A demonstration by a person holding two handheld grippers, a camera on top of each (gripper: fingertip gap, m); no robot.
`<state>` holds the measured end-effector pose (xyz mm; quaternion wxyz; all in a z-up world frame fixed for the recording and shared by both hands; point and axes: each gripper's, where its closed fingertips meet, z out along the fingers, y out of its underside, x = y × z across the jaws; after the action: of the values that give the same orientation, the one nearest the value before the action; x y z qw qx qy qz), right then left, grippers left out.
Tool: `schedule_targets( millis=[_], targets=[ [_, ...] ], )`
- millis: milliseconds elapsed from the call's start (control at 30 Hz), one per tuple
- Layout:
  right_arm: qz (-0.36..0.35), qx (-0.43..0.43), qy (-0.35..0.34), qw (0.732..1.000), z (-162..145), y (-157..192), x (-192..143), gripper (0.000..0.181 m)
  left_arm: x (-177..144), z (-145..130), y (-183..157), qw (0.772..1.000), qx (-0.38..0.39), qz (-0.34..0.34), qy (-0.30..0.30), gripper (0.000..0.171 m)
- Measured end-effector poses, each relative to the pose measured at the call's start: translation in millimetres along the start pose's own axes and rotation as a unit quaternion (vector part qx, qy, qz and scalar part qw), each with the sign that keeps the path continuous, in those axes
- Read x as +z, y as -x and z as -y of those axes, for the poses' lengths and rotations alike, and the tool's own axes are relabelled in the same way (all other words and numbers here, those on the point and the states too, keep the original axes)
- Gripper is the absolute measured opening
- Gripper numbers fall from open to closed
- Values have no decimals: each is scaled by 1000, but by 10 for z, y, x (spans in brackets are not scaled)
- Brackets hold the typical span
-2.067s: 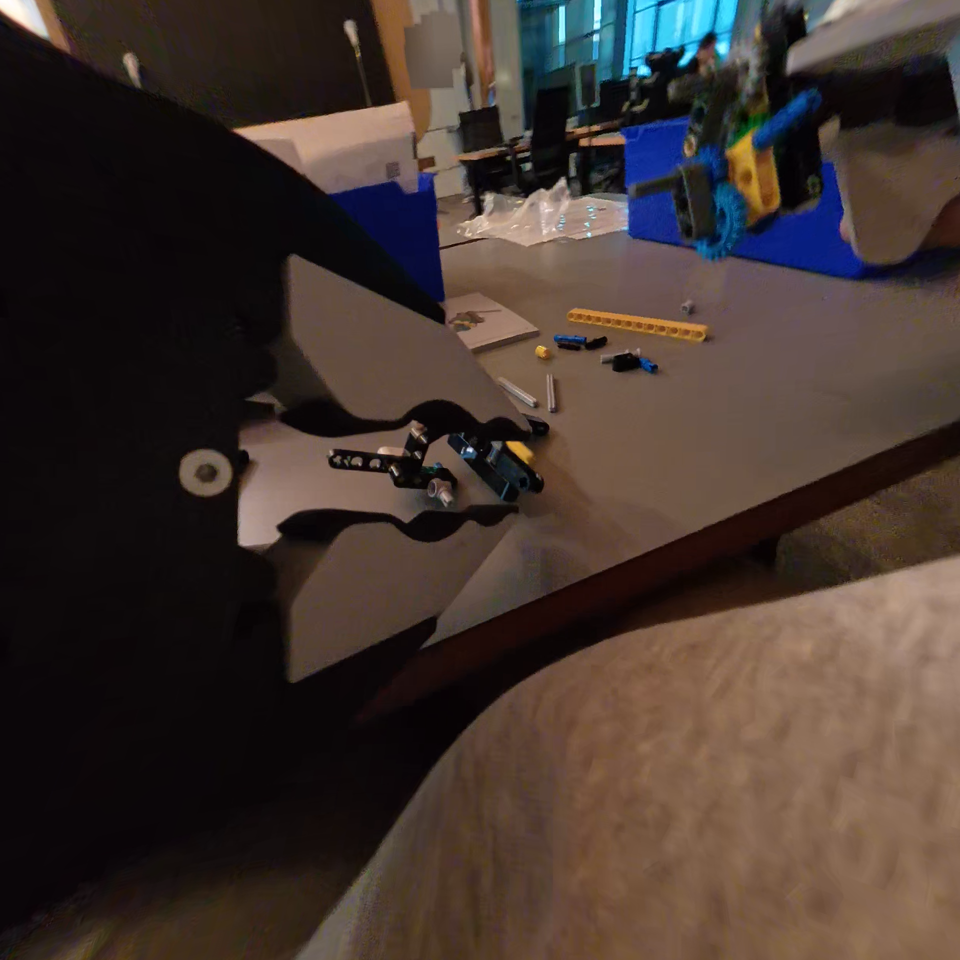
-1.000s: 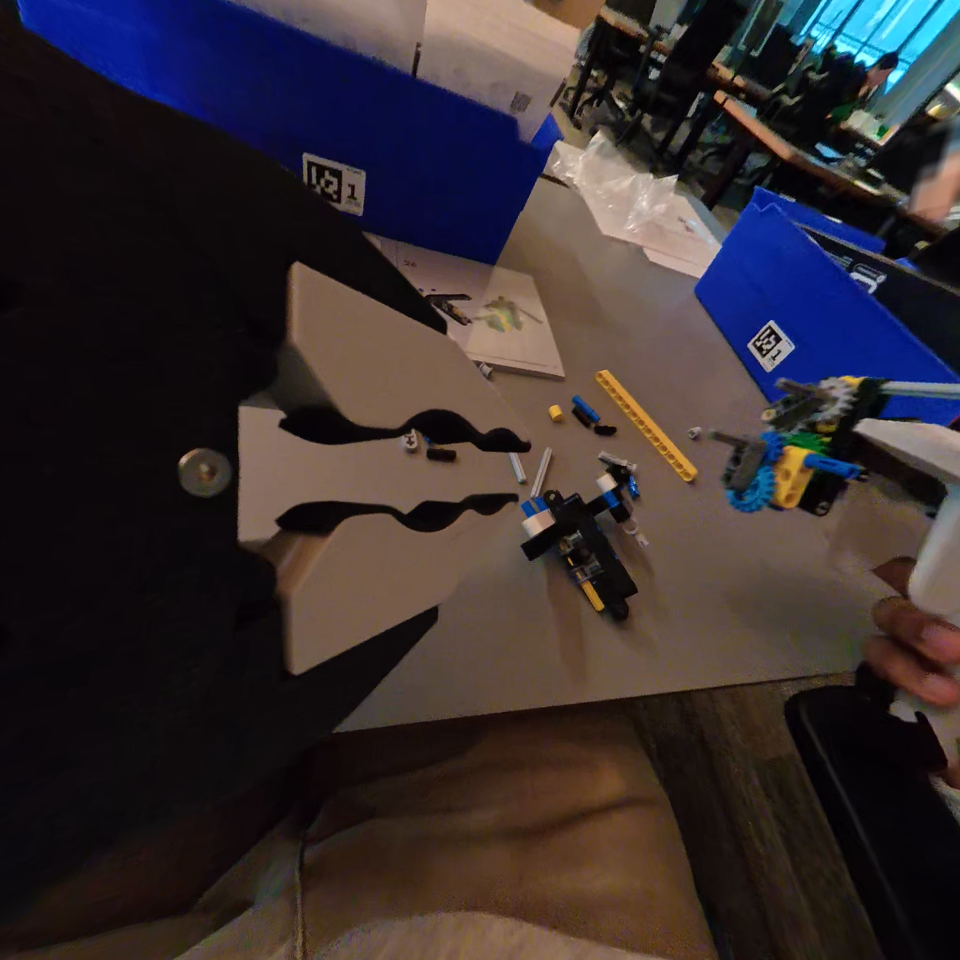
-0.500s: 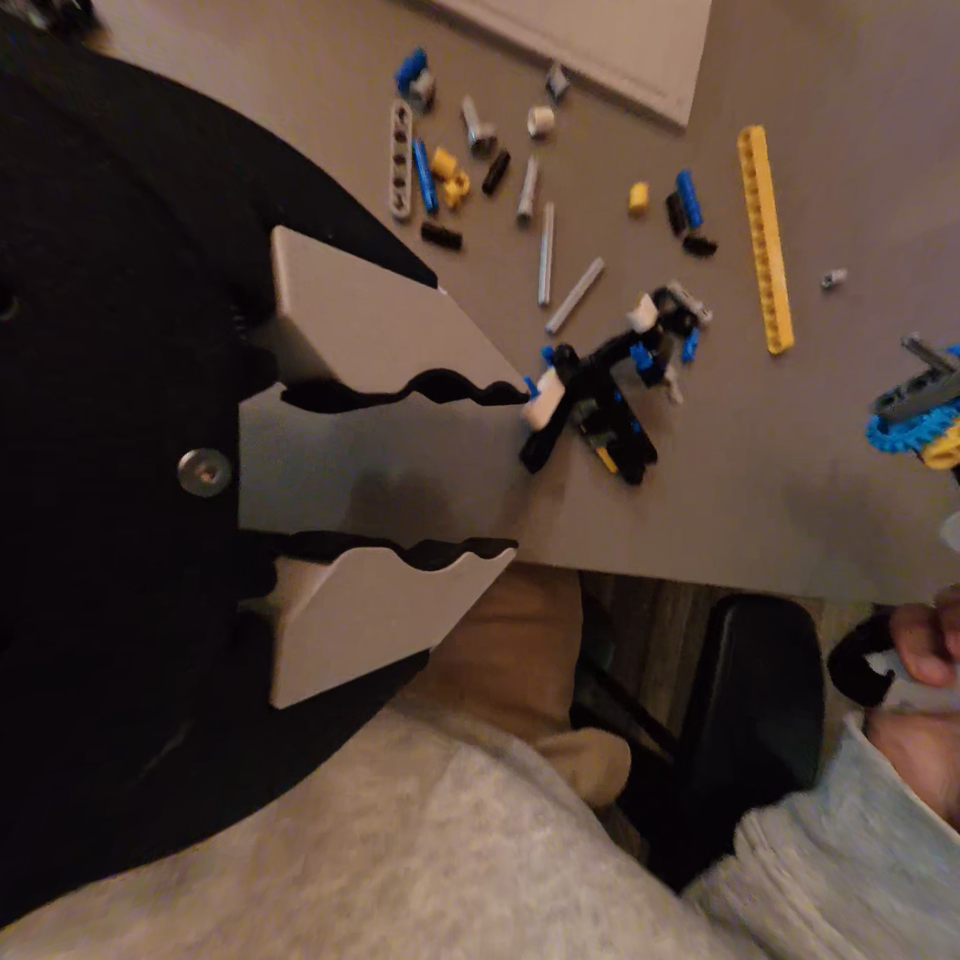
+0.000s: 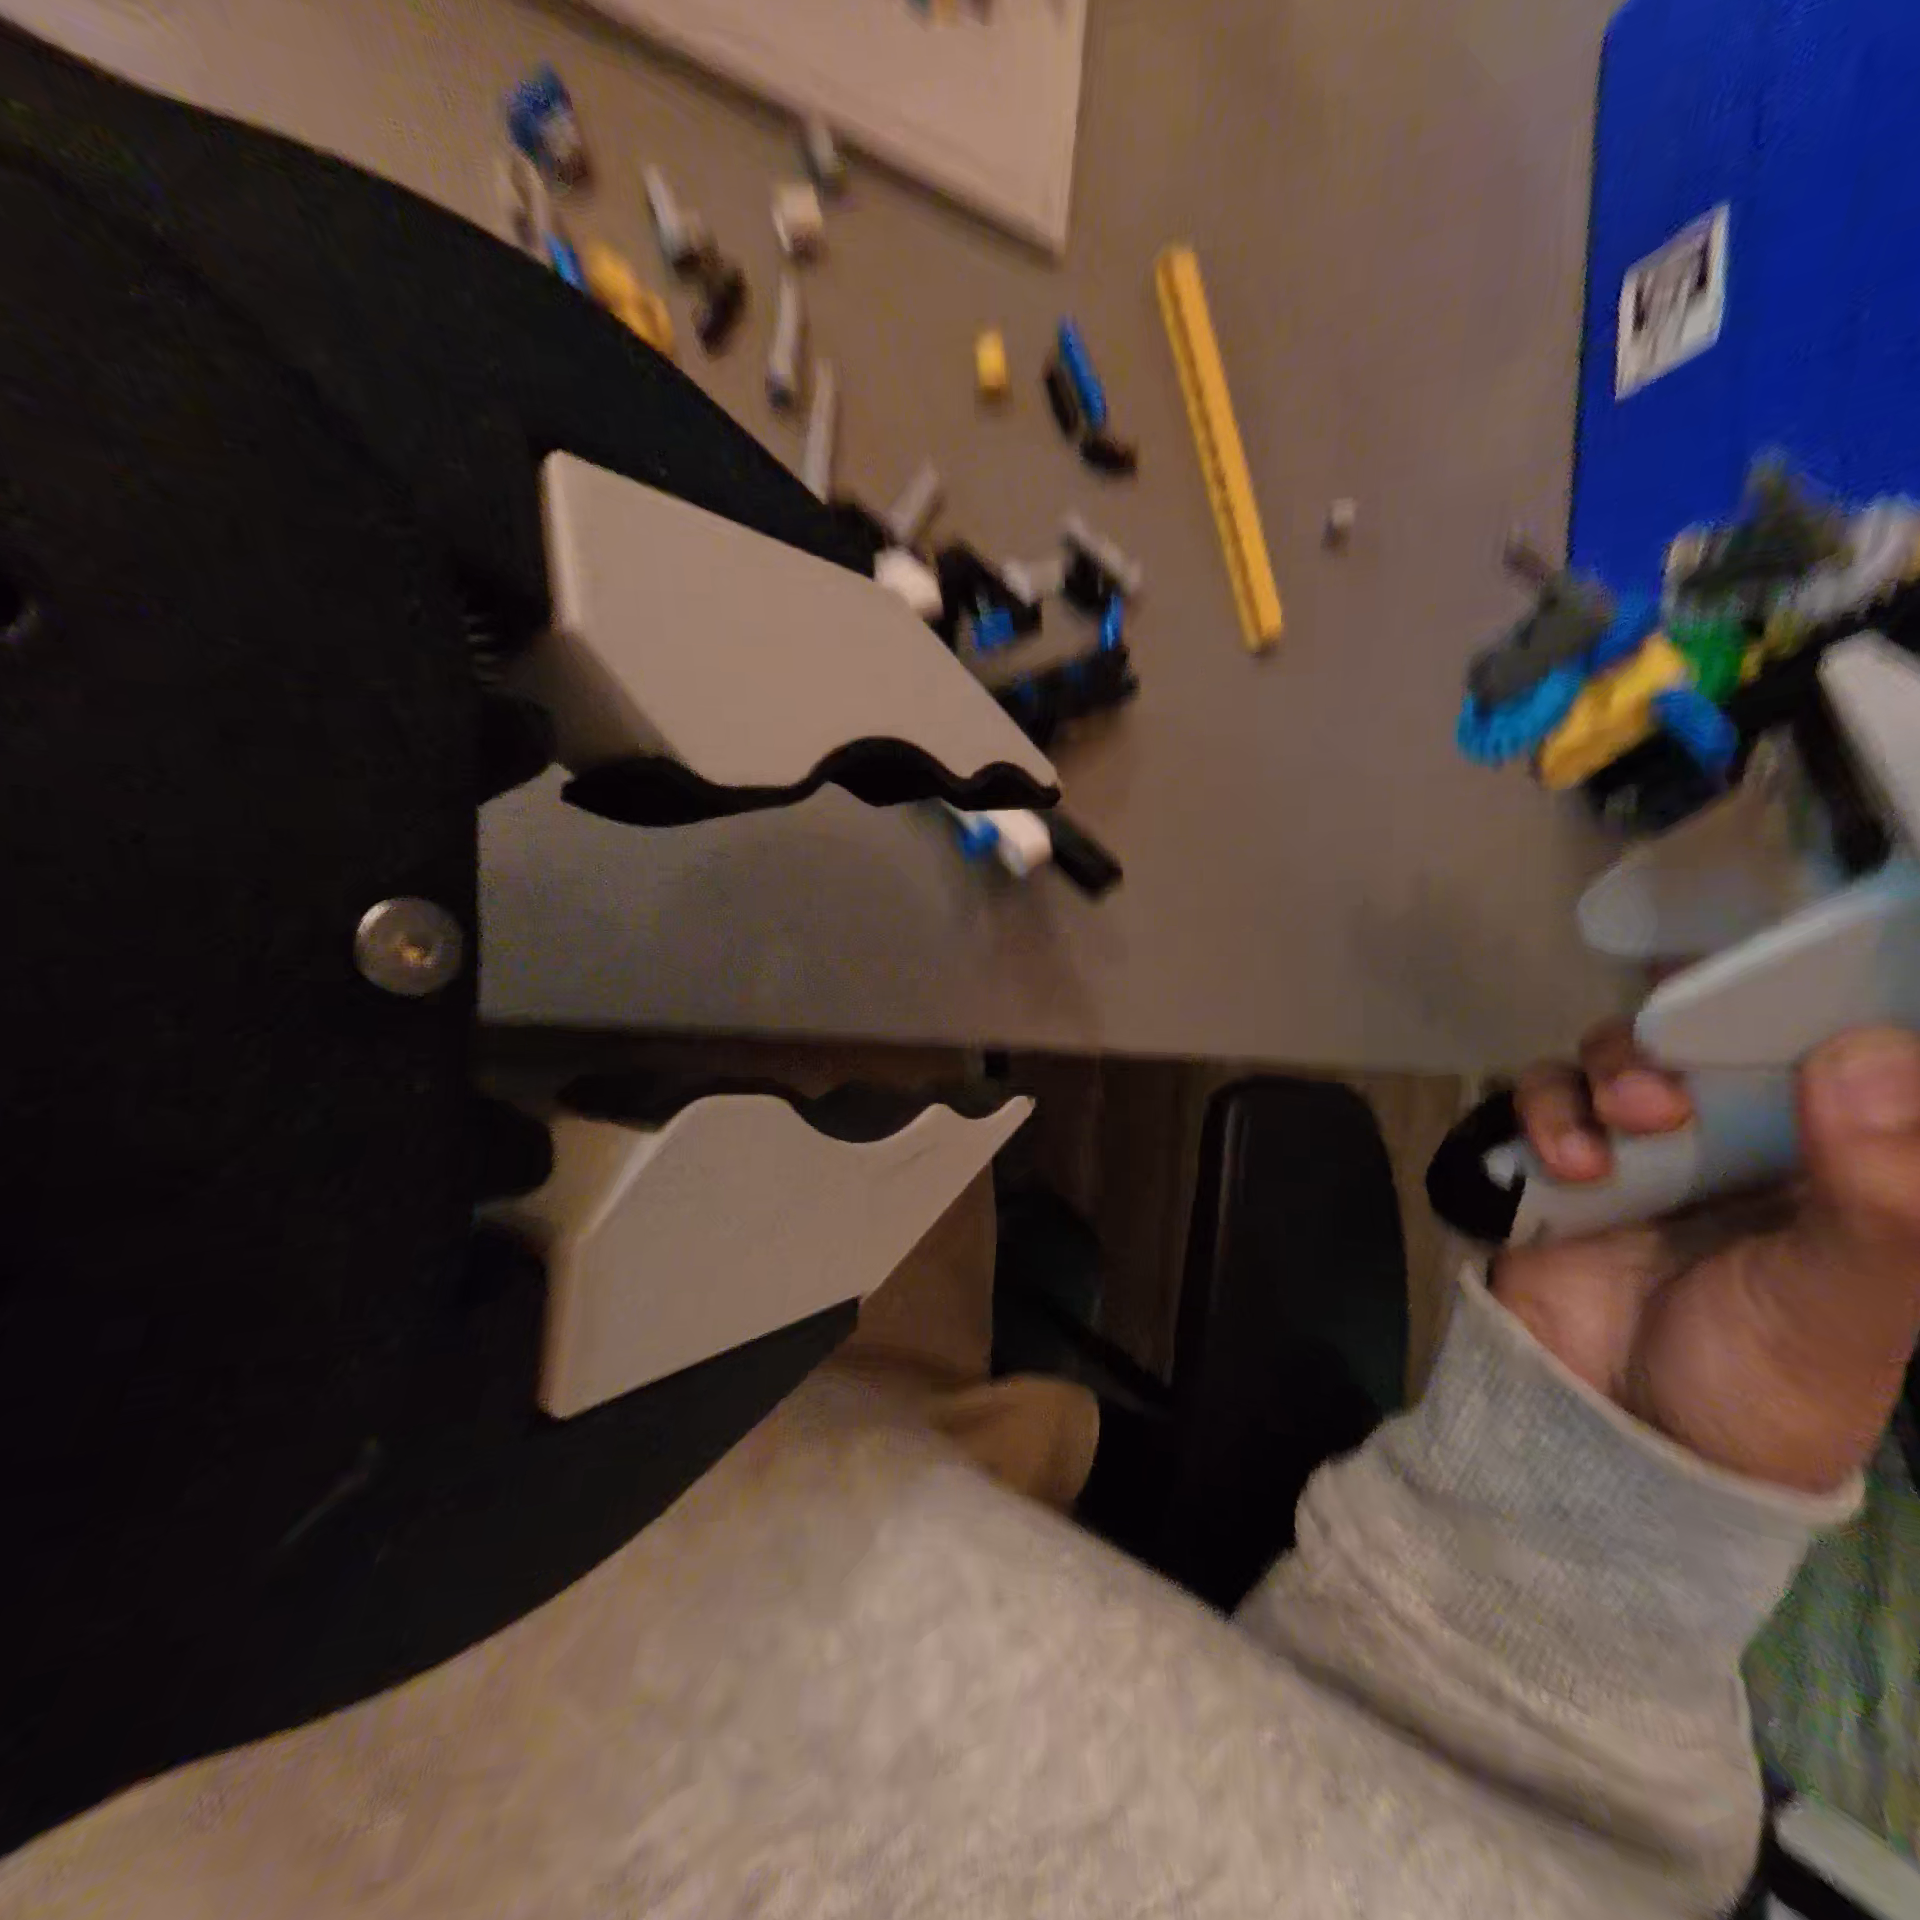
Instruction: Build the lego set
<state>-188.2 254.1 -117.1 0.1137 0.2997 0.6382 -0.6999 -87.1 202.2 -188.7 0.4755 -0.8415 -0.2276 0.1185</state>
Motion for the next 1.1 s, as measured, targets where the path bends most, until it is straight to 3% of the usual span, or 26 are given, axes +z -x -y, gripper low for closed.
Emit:
schedule_targets(
  millis=[100,233,500,533,700,833,967,1033,1100],
  targets=[
    [4,0,3,1000,-15,21,19,22,-137,-101,471,997,17,71,29,54],
    [8,1,6,1000,-32,39,41,22,-88,-245,756,992,53,86,81,63],
    [3,3,1,1000,-13,12,20,22,259,-70,173,974,204,-12,97,57],
    [3,3,2,1000,-16,12,22,22,307,-84,158,970,217,-4,109,55],
    [3,1,-1,1000,5,14,-1,21,424,-126,284,954,249,60,155,10],
    [4,2,-9,1000,42,12,-36,22,296,73,298,976,178,59,111,7],
    [7,2,-11,1000,57,33,-44,22,-99,490,497,997,-3,76,-30,4],
    [10,1,-10,1000,54,55,-36,22,-367,635,621,980,-138,59,-129,4],
    [13,0,-8,1000,50,76,-27,22,-628,646,770,937,-272,31,-217,3]
  ],
)
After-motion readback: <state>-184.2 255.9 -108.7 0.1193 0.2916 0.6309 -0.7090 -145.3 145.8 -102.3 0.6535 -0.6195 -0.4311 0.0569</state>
